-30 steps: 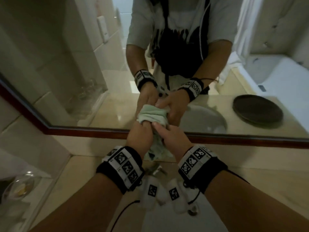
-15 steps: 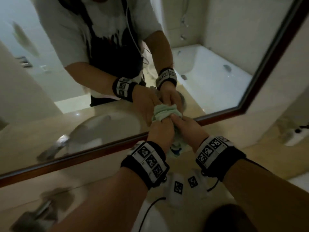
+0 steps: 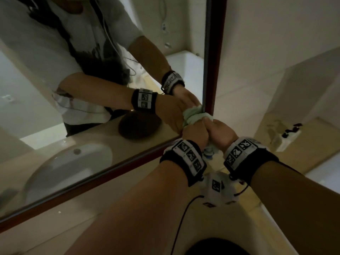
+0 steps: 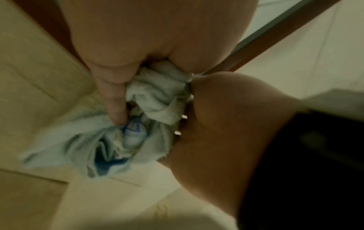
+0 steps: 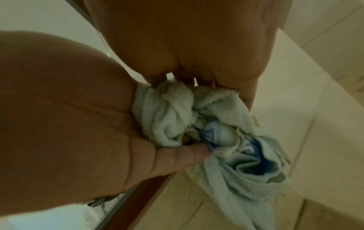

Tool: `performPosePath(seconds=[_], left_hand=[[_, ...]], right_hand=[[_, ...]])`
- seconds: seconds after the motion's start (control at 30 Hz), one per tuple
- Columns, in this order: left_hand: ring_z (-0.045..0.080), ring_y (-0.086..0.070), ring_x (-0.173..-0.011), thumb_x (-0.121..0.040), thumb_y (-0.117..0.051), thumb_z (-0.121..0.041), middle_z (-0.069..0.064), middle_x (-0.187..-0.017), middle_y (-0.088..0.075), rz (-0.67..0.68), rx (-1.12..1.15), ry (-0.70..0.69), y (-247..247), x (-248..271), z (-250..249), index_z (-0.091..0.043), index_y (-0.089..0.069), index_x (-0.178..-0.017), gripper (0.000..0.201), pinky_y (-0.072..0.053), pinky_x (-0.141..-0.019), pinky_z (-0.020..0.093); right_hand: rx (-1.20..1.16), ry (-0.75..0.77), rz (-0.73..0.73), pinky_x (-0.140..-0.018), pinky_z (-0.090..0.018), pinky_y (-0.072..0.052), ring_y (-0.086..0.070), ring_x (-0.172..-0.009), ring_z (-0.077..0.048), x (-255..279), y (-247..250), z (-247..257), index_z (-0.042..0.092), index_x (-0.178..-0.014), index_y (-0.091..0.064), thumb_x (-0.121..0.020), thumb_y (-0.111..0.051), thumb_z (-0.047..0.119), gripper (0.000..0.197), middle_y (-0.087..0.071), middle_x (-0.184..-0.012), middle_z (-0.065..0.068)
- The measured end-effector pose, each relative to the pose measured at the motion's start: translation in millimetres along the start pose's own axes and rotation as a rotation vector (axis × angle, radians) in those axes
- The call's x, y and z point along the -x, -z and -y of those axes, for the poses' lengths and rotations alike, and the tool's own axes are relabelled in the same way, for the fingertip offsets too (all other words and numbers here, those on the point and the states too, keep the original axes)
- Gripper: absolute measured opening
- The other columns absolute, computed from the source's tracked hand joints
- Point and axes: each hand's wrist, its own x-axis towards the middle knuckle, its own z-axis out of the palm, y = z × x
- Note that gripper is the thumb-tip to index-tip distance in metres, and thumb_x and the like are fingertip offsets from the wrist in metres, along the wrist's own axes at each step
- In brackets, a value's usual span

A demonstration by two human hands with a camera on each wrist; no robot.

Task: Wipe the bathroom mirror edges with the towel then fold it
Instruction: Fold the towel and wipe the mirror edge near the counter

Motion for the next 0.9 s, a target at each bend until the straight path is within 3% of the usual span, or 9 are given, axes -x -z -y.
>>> performPosePath(seconds=[0.07, 0.17, 0.23, 0.37, 0.47, 0.6, 0.67, 0.8, 0.9], left_hand=[[0.028, -0.064, -0.111, -0.105, -0.043, -0.033, 0.011, -0.118, -0.066, 0.100, 0.179, 0.094, 19.6, 34.1, -5.8, -0.015, -0.061, -0.127, 0.034, -0.049, -0.105, 0.048], [0.025, -0.062, -0.089, -0.103, -0.048, -0.046, 0.006, -0.095, -0.063, 0.225, 0.541, 0.258, 55.5, 81.6, 5.4, -0.029, -0.073, -0.095, 0.031, -0.057, -0.085, 0.046], [0.028, -0.064, -0.098, -0.100, -0.048, -0.055, 0.011, -0.109, -0.069, 0.276, 0.582, 0.307, 74.3, 106.5, 19.9, -0.028, -0.076, -0.108, 0.039, -0.056, -0.078, 0.043], [0.031, -0.068, -0.115, -0.070, -0.073, -0.073, 0.009, -0.123, -0.073, 0.163, 0.667, 0.219, 118.0, 153.6, 42.8, -0.023, -0.071, -0.125, 0.074, -0.054, -0.101, 0.051], [0.026, -0.067, -0.117, -0.078, -0.074, -0.052, 0.006, -0.122, -0.074, 0.101, 0.818, 0.169, 155.3, 195.8, 63.6, -0.018, -0.071, -0.121, 0.055, -0.049, -0.108, 0.045], [0.031, -0.067, -0.116, -0.067, -0.090, -0.032, 0.015, -0.128, -0.068, 0.070, 0.725, 0.103, 200.1, 243.1, 104.4, -0.009, -0.059, -0.112, 0.059, -0.049, -0.106, 0.052], [0.030, -0.068, -0.113, -0.062, -0.091, -0.024, 0.014, -0.125, -0.068, -0.007, 0.693, 0.107, 214.3, 260.6, 118.6, -0.015, -0.055, -0.113, 0.063, -0.052, -0.103, 0.052], [0.023, -0.067, -0.114, -0.069, -0.087, -0.036, -0.003, -0.119, -0.073, -0.010, 0.610, 0.062, 222.7, 281.9, 129.0, -0.035, -0.055, -0.133, 0.072, -0.050, -0.106, 0.049], [0.023, -0.066, -0.116, -0.069, -0.083, -0.052, -0.005, -0.122, -0.071, 0.018, 0.626, 0.048, 219.7, 290.6, 124.6, -0.042, -0.057, -0.132, 0.069, -0.050, -0.106, 0.050]], right_hand=[[-0.028, -0.014, 0.039, -0.103, -0.028, -0.035, -0.054, -0.127, -0.029, 9.3, -1.1, -1.5, 0.013, -0.137, -0.057, -0.100, -0.034, 0.059, 0.063, -0.058, -0.139, -0.014], [-0.083, -0.054, 0.119, -0.106, -0.043, -0.046, -0.065, -0.112, -0.029, 27.0, -8.5, -5.0, 0.020, -0.114, -0.074, -0.070, -0.046, 0.085, 0.083, -0.071, -0.120, -0.008], [-0.183, -0.082, 0.139, -0.101, -0.047, -0.051, -0.070, -0.102, -0.028, 33.9, -16.1, -2.9, 0.023, -0.098, -0.079, -0.061, -0.056, 0.084, 0.075, -0.077, -0.105, -0.004], [-0.167, -0.041, 0.186, -0.102, -0.047, -0.051, -0.068, -0.108, -0.031, 65.1, -39.2, 47.6, 0.011, -0.110, -0.073, -0.087, -0.059, 0.061, 0.056, -0.074, -0.112, -0.011], [-0.127, -0.016, 0.185, -0.102, -0.045, -0.051, -0.065, -0.114, -0.032, 84.5, -56.0, 83.9, 0.010, -0.119, -0.068, -0.094, -0.054, 0.055, 0.054, -0.070, -0.121, -0.014], [-0.218, -0.005, 0.191, -0.099, -0.049, -0.053, -0.068, -0.111, -0.033, 104.8, -76.1, 115.4, 0.018, -0.107, -0.070, -0.090, -0.056, 0.060, 0.048, -0.071, -0.117, -0.012], [-0.281, -0.048, 0.206, -0.095, -0.051, -0.056, -0.070, -0.106, -0.033, 116.7, -89.1, 125.0, 0.017, -0.110, -0.069, -0.082, -0.062, 0.064, 0.055, -0.072, -0.113, -0.011], [-0.411, -0.131, 0.324, -0.100, -0.052, -0.052, -0.069, -0.105, -0.037, 143.5, -108.0, 138.5, 0.006, -0.115, -0.072, -0.058, -0.082, 0.066, 0.084, -0.073, -0.113, -0.017], [-0.626, -0.202, 0.505, -0.108, -0.060, -0.043, -0.061, -0.119, -0.043, 172.4, -110.4, 142.5, -0.005, -0.121, -0.067, -0.082, -0.074, 0.036, 0.057, -0.065, -0.124, -0.029]])
